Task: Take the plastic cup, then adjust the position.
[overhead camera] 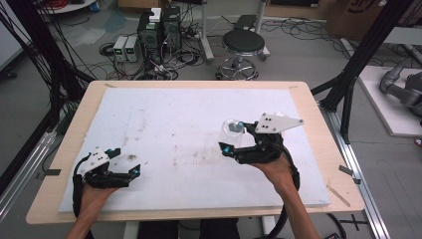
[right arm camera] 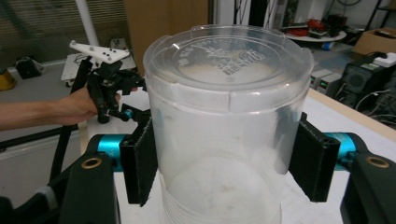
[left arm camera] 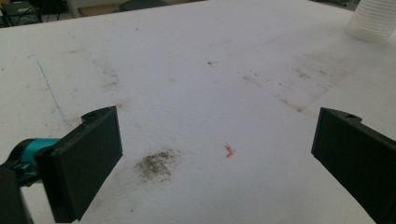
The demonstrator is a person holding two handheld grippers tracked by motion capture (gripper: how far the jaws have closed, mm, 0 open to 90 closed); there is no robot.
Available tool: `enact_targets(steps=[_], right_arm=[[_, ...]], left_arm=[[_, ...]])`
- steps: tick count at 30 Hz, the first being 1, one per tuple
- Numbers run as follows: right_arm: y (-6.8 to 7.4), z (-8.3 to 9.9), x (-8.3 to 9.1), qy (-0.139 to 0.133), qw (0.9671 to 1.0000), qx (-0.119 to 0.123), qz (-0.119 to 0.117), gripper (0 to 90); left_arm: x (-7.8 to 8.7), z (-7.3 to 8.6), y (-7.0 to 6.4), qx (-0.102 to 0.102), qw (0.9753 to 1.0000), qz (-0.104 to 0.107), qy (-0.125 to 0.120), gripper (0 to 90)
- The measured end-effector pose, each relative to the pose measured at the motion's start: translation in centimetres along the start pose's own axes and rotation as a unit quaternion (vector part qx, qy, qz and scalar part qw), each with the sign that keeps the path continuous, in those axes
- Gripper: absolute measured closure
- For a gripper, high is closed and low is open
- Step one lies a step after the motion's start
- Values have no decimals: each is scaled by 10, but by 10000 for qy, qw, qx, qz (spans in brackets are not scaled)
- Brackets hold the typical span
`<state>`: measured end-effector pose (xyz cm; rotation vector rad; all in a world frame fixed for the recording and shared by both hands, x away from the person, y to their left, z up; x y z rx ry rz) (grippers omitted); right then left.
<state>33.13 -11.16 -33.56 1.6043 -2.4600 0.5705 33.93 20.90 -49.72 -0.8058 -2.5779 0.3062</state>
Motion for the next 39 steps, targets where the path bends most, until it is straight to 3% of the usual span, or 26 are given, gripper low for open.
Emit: enact_targets(steps=[6, 15, 23, 31, 39], right_arm=[[12, 3, -16, -99, 9997, -14, -223, 334], [29, 13, -39, -257, 9981, 37, -555, 335], [42, 24, -54, -163, 9970, 60, -748, 334], [42, 25, -54, -196, 9968, 27, -773, 334], [37, 24, -54, -224, 9970, -9, -738, 334]], left_arm=[[2, -1, -1, -6, 9999, 86, -125, 18], [0, 0, -1, -8, 10000, 60, 32, 18], [1, 0, -1, -42, 10000, 37, -15, 18], [0, 0, 0, 67, 9999, 75, 19, 18], [1, -1, -1, -11, 9999, 113, -41, 18]])
Point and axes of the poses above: each handheld gripper's, and its own axes: x roughly backward along the jaws, z roughly out of its underside, y roughly to its left, the point moved 9 cm from there along -x, roughly forward along the jaws, and after that the axes turned 15 degrees about x, right-handed, at the moved point
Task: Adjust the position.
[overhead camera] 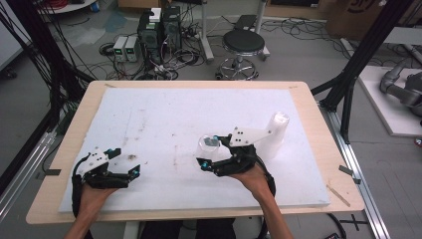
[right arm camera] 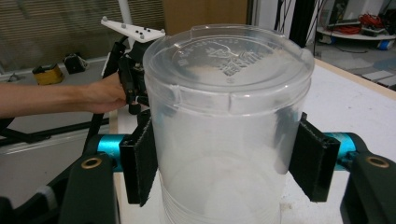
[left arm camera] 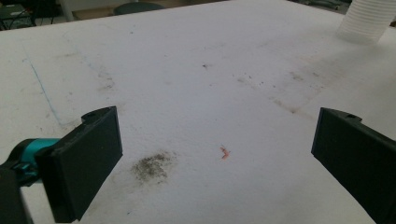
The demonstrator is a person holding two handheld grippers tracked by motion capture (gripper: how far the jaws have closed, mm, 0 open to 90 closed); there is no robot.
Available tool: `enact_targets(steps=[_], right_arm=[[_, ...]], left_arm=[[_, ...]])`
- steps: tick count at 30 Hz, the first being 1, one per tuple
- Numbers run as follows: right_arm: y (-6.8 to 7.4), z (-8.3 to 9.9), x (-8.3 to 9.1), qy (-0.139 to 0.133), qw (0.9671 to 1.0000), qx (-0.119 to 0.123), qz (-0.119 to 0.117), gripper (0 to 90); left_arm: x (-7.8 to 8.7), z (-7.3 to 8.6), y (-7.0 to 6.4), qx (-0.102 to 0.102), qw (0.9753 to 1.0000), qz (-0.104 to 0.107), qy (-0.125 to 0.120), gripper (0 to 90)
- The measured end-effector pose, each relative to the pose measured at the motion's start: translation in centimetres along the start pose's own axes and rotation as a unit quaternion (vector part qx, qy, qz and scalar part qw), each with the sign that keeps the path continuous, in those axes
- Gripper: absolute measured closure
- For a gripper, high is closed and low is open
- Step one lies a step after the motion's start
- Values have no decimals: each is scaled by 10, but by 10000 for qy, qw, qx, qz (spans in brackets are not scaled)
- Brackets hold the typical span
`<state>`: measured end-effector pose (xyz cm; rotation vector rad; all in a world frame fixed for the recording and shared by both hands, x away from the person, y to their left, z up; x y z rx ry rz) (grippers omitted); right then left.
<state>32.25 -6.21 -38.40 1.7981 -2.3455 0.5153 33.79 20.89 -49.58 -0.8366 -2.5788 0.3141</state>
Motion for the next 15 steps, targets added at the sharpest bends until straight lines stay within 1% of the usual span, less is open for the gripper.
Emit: enact_targets(steps=[6, 8, 10, 12, 13, 15], right_arm=[[0, 2, -4, 37, 10000, 12, -47, 334], [1, 2, -5, 48, 10000, -5, -52, 334], [0, 2, -5, 43, 10000, 5, -48, 334], [1, 2, -4, 42, 10000, 3, -52, 334], [0, 2, -4, 40, 10000, -5, -43, 334], [0, 2, -4, 23, 10000, -10, -47, 334]], left_arm=[[-1, 0, 0, 43, 10000, 61, 19, 18], [-1, 0, 0, 64, 9999, 100, 49, 18], [-1, 0, -1, 72, 9998, 183, 82, 18], [-1, -2, -2, 23, 9997, 232, -3, 18], [-1, -4, -4, -19, 9995, 316, -15, 18], [0, -8, -10, -5, 9987, 517, -9, 18]])
Point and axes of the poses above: each handheld gripper's, and its own axes: x roughly backward along the jaws, z roughly out of its underside, y roughly to its left, the point moved 9 cm from there along -x, roughly forward along the jaws, and after that the axes turned 15 degrees about x, right-handed, at the moved point
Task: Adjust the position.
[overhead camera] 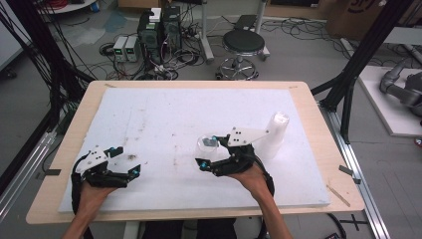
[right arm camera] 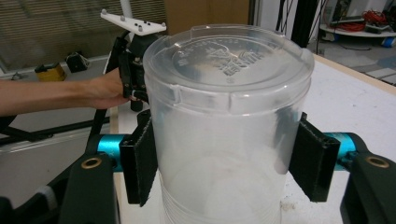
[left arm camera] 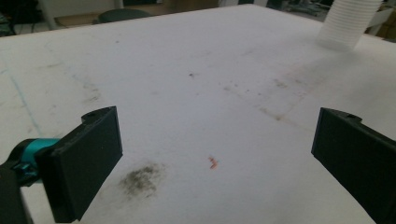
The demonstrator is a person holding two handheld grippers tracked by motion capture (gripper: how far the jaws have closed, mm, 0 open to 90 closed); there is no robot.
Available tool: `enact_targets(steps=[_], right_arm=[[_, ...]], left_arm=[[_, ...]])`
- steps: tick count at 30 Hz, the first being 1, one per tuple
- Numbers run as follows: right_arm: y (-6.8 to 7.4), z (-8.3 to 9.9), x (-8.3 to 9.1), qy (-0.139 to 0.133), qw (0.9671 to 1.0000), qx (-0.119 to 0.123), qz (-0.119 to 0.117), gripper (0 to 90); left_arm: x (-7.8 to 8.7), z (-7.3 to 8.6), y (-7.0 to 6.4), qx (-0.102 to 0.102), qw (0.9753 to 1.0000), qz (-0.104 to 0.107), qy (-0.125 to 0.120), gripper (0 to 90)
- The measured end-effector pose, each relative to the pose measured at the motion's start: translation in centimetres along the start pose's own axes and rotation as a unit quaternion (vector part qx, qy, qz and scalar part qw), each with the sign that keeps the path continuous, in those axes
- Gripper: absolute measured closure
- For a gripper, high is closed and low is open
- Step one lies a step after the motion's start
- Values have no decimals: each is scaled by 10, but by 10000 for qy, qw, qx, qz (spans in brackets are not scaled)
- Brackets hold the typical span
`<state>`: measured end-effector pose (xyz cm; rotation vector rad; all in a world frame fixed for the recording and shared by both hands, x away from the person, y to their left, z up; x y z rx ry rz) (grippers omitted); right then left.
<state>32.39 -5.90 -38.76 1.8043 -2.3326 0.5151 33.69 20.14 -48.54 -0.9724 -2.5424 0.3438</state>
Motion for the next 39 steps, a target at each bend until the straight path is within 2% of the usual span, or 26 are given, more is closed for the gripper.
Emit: enact_targets(steps=[4, 7, 10, 12, 16, 26, 29, 32, 39], right_arm=[[0, 0, 2, 1, 10000, 10, -17, 334], [0, 0, 5, -14, 10000, -17, -21, 334], [0, 1, 9, -17, 10000, -20, 3, 335], [0, 2, 12, -24, 10000, -21, 14, 336], [0, 3, 16, -33, 10000, -39, 38, 337], [5, -4, 9, -62, 9999, 37, -118, 338], [6, -6, 6, -73, 9998, 64, -183, 338], [7, -7, 4, -73, 9997, 86, -229, 338], [10, -8, 1, -79, 9994, 94, -309, 338]], left_arm=[[0, -9, -13, -122, 9989, 447, 13, 18], [-1, -17, -25, -192, 9966, 806, 15, 18], [-2, -25, -42, -321, 9920, 1222, 30, 17], [-4, -30, -53, -444, 9888, 1421, 45, 18], [-12, -37, -73, -541, 9831, 1747, 106, 18], [-40, -36, -123, -759, 9683, 2352, 362, 18], [-49, -35, -135, -805, 9637, 2506, 451, 18], [-56, -35, -145, -827, 9592, 2667, 434, 18], [-71, -37, -160, -911, 9552, 2786, 421, 18]])
Point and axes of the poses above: each handheld gripper's, and its own axes: x roughly backward along the jaws, z roughly out of its underside, y roughly to its left, the point moved 9 cm from there along -x, roughly forward along the jaws, and after that the axes turned 15 degrees about x, right-handed, at the moved point
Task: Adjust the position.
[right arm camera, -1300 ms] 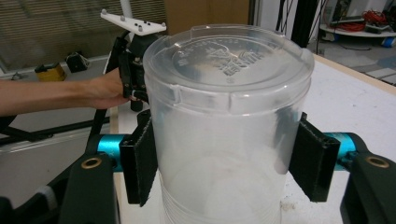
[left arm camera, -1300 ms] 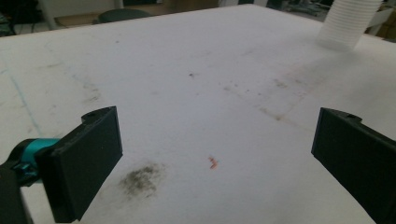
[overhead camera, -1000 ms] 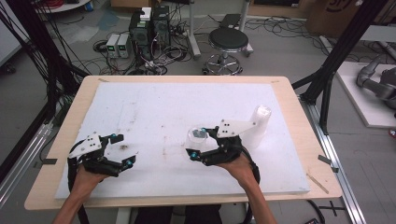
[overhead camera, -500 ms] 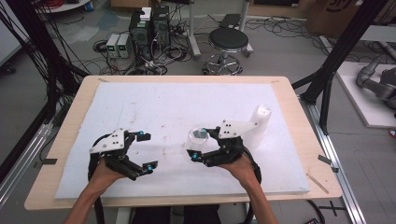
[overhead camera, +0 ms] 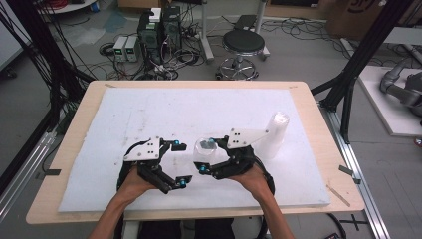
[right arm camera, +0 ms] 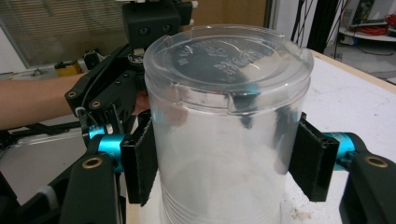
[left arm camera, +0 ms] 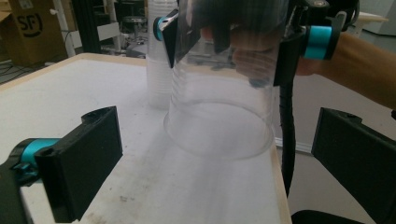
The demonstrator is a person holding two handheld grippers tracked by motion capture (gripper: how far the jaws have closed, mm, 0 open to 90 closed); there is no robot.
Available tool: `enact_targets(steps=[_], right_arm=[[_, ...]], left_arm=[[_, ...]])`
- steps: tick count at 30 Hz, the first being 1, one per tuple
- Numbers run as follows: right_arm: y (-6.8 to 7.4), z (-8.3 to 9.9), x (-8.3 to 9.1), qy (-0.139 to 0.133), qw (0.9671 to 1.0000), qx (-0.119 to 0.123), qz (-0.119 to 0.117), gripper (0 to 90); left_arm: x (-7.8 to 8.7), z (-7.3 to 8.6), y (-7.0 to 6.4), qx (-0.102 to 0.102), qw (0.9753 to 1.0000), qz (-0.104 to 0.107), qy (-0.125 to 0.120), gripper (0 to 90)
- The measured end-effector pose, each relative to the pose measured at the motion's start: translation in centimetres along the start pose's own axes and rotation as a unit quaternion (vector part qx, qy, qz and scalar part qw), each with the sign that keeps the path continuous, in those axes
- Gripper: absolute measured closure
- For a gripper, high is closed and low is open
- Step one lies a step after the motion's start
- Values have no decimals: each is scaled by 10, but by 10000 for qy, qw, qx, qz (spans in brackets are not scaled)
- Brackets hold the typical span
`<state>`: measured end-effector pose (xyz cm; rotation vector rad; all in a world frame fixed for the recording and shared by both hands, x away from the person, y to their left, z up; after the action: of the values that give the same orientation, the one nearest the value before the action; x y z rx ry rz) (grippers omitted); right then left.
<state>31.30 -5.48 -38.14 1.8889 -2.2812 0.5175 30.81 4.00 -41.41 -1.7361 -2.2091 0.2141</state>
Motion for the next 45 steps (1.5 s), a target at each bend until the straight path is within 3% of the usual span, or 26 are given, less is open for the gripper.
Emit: enact_targets(steps=[13, 20, 23, 45], right_arm=[[4, 0, -5, 26, 9999, 1, -120, 339], [6, -2, -8, 16, 9999, 29, -147, 338], [7, -3, -8, 11, 9999, 31, -161, 338], [9, -4, -7, -65, 9998, 22, -198, 338]], left_arm=[[-15, 2, -5, -8, 9999, 84, 148, 18], [-22, 0, -9, 70, 9998, 181, 66, 18], [-24, 1, -9, 99, 9997, 228, 51, 88], [-25, 2, -12, 195, 9992, 344, -115, 212]])
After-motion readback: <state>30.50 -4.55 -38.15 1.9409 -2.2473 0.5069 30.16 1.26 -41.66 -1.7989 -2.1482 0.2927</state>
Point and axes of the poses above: each handheld gripper's, and its own axes: x roughly backward along the jaws, z roughly out of its underside, y roughly to its left, the point moved 9 cm from there along -x, roughly forward along the jaws, and after that the axes turned 15 degrees about x, right-handed, at the moved point
